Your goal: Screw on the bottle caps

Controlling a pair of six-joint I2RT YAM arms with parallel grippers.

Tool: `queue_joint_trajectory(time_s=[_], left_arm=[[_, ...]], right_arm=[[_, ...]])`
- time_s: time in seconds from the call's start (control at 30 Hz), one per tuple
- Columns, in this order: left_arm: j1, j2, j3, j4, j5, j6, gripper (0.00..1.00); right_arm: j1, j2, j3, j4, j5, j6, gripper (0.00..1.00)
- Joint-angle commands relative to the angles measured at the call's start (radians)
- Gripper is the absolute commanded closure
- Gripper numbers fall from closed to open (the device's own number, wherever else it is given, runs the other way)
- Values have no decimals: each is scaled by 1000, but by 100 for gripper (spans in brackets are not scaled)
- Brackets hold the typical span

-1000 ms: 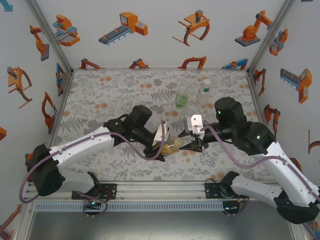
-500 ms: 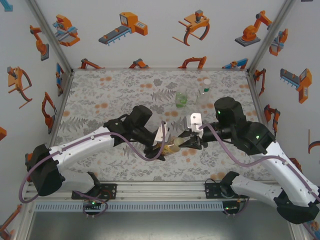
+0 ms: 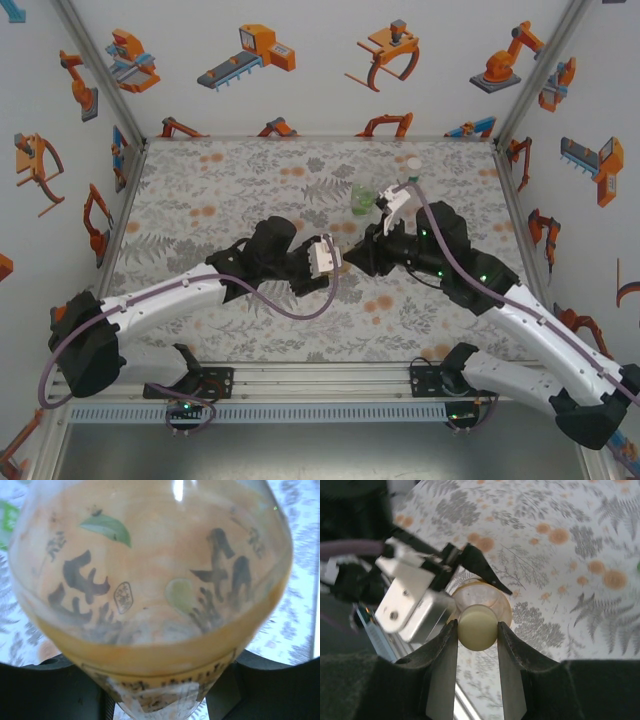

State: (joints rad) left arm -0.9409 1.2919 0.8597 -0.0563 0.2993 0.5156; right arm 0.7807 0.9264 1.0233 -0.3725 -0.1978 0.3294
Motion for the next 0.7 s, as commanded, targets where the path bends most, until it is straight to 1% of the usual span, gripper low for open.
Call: queue_joint_trajectory(time_s=[0.0, 0.1, 0.2, 0.27, 0.4, 0.57, 0.67], left_arm=[[-4, -38, -7, 140, -135, -23, 100], [-4, -31, -10, 160, -164, -25, 100], [-5, -29, -10, 176, -197, -31, 100], [-5, -27, -12, 186, -223, -33, 100], [-5, -24, -10, 194, -248, -31, 100], [-6, -31, -14, 204, -239, -24, 100], [-6, -23, -7, 193, -212, -13, 100]], right_arm=[[0, 25, 25, -43, 288, 335, 100], [-1, 46, 43, -145, 390, 511, 100], [-6, 53, 30, -160, 385, 638, 100], [-5, 51, 20, -160, 381, 689, 100], [-10, 37, -10, -139, 402, 710, 100], [-19, 51, -21, -111, 388, 696, 100], [-18, 56, -31, -64, 375, 678, 99]])
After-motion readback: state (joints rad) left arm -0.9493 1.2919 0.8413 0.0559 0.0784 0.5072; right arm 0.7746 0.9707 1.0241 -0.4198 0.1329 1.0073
